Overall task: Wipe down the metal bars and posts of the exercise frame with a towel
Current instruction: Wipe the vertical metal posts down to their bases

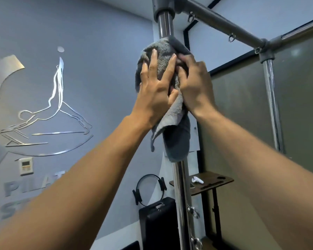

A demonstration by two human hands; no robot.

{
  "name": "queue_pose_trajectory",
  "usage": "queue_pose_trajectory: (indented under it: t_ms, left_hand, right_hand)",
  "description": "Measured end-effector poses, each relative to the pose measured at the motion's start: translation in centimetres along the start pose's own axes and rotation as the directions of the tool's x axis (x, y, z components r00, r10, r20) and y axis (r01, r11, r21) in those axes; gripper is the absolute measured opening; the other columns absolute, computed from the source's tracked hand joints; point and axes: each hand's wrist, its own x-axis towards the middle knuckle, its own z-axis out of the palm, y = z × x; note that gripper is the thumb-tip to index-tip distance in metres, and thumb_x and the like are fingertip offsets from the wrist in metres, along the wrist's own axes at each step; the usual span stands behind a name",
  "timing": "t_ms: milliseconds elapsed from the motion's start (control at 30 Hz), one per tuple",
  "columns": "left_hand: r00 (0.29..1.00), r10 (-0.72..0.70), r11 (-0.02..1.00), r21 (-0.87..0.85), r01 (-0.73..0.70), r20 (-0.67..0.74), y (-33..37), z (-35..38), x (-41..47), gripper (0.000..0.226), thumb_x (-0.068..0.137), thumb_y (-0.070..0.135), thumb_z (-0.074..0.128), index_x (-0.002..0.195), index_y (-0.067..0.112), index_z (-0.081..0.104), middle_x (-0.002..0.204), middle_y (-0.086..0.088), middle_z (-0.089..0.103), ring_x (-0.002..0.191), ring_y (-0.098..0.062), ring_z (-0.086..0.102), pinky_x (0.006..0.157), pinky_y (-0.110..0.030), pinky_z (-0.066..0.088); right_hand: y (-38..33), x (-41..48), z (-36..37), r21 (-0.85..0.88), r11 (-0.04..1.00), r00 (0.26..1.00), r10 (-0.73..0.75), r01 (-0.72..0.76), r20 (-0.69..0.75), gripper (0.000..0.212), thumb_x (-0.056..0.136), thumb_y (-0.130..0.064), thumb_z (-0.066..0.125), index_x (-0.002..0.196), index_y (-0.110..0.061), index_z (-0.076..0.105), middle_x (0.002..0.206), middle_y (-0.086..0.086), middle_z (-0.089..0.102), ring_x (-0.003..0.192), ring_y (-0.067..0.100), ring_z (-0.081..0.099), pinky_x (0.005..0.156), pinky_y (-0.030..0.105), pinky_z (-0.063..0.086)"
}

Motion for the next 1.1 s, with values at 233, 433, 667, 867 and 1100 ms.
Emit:
queue_pose_trajectory:
  t_ms: [233,433,667,867,1100]
  left_hand:
    - [0.98,-0.197,0.928,-0.32,0.188,0.005,-2.0,0.9,-3.2,0.039,0.102,0.027,0.048,0.14,0.017,0.043,0.12,-0.009,0.06,0.106,-0.024,0.058,0.083,-0.032,0.046]
    - [0.994,-0.104,0.968,-0.234,0.097,-0.018,-2.0,-0.6,-2.3,0.059,0.095,0.024,0.043,0.153,0.02,0.03,0.158,-0.008,0.029,0.145,-0.024,0.028,0.117,-0.042,0.027]
    - [0.998,-0.015,0.998,0.067,0.01,0.061,0.8,0.3,-4.2,0.074,0.083,0.046,0.031,0.154,0.037,0.016,0.163,-0.005,-0.006,0.126,-0.046,0.031,0.086,-0.058,0.049]
    - [0.983,-0.183,0.93,-0.326,0.168,-0.018,0.9,1.3,-2.5,0.071,0.087,0.03,0.034,0.155,0.03,0.013,0.162,-0.01,0.008,0.149,-0.028,0.007,0.119,-0.051,0.017]
    - [0.996,0.011,1.0,0.006,-0.01,-0.09,1.6,3.4,-9.3,0.067,0.079,0.035,0.049,0.144,0.028,0.034,0.153,-0.016,0.022,0.127,-0.04,0.032,0.098,-0.048,0.042]
  right_hand:
    - [-2.6,0.0,2.8,-0.242,0.925,0.955,-0.298,0.293,0.02,0.026,0.08,-0.005,0.065,0.1,-0.019,0.073,0.119,0.014,0.058,0.113,0.035,0.051,0.087,0.04,0.036]
    - [-2.3,-1.6,3.4,0.216,0.976,0.948,0.065,0.004,-0.311,0.021,0.087,-0.02,0.064,0.106,-0.023,0.071,0.115,0.006,0.058,0.108,0.024,0.055,0.089,0.035,0.044]
    - [0.0,-4.9,-0.5,0.248,0.964,0.991,0.115,-0.096,-0.065,0.022,0.095,-0.023,0.056,0.116,-0.019,0.06,0.107,0.004,0.054,0.093,0.009,0.053,0.077,0.016,0.041]
    - [-0.3,-1.3,-0.7,0.078,0.983,0.986,-0.163,0.164,-0.012,0.02,0.092,-0.018,0.056,0.111,-0.015,0.064,0.108,0.008,0.054,0.1,0.023,0.057,0.086,0.032,0.05]
    - [1.2,-9.8,-2.2,0.268,0.954,0.987,0.108,-0.136,0.117,0.024,0.095,-0.021,0.058,0.119,-0.023,0.057,0.109,0.0,0.054,0.09,-0.007,0.053,0.078,0.006,0.039]
